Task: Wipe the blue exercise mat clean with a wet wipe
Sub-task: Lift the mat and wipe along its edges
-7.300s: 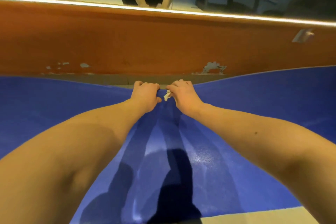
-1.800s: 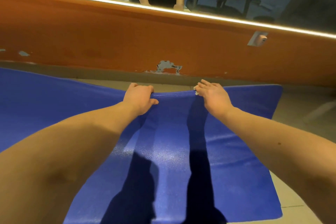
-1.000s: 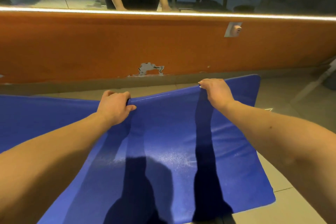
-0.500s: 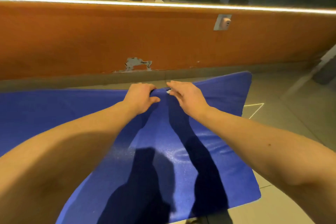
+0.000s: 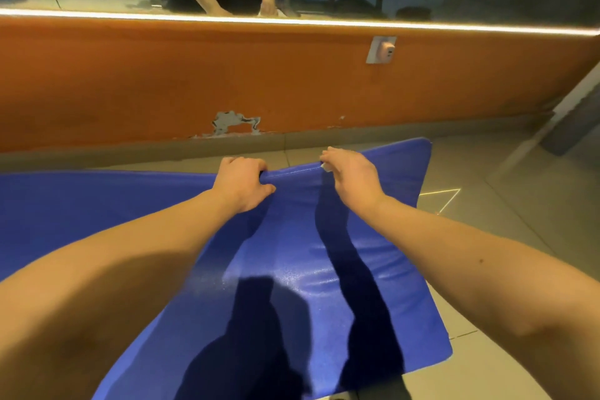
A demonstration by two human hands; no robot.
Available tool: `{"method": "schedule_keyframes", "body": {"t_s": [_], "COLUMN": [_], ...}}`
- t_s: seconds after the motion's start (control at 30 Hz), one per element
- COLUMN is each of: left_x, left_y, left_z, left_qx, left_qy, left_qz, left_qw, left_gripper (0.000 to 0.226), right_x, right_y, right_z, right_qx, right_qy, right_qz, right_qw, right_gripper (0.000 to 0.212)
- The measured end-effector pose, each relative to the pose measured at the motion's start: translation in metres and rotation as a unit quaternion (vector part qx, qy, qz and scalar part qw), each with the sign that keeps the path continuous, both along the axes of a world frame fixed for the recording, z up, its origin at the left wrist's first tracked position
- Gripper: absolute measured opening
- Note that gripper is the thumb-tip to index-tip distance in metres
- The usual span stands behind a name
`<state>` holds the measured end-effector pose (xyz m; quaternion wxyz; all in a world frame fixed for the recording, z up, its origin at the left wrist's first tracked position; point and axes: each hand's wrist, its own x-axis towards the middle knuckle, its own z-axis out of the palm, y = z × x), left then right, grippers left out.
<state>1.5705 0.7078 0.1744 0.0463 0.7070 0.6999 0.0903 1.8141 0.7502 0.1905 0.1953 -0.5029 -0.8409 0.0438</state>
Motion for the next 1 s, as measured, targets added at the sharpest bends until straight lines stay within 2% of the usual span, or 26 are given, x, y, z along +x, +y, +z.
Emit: {"method": "schedule_keyframes", "body": {"t_s": [0.1,0.23,0.33,0.47,0.6,0.77,0.87,1.0], "left_x": [0.005,0.011,0.012,0.018,0.026,0.037,0.052,0.113], "left_y": [-0.002,0.0,-0.004,-0.013,-0.02,-0.02,-0.014,0.003], "left_z": [-0.002,0.004,0.01,0.013,0.014,0.015,0.018,0.02], "left_qx": [0.006,0.001,-0.003,-0.008,-0.011,-0.066,-0.057,-0.029], "left_qy": [0.01,0.05,0.06,0.078,0.073,0.097,0.074,-0.021], "left_qz": [-0.003,0.003,0.005,0.014,0.028,0.053,0.059,-0.027], "left_qw": [1.0,0.999,0.998,0.997,0.997,0.992,0.994,0.999], "left_gripper": [0.038,0.037,0.035,0.035,0.029,0.027,0.039,0.037], "right_x": [-0.026,-0.019,0.009,0.068,0.096,0.102,0.106,0.108], "right_y": [-0.008,0.0,0.01,0.03,0.031,0.007,-0.009,-0.018], "right_z": [0.0,0.001,0.011,0.023,0.022,0.02,0.025,0.019], "right_qx": [-0.011,0.001,0.018,0.052,0.049,0.039,0.06,0.083], "right_qy": [-0.011,-0.085,-0.104,-0.134,-0.078,-0.029,-0.041,-0.041], "right_qz": [0.06,0.09,0.075,-0.022,-0.094,-0.046,-0.019,0.014], "right_qw": [0.998,0.992,0.992,0.989,0.991,0.998,0.997,0.996], "right_gripper": [0.036,0.031,0.046,0.051,0.048,0.028,0.042,0.022]}}
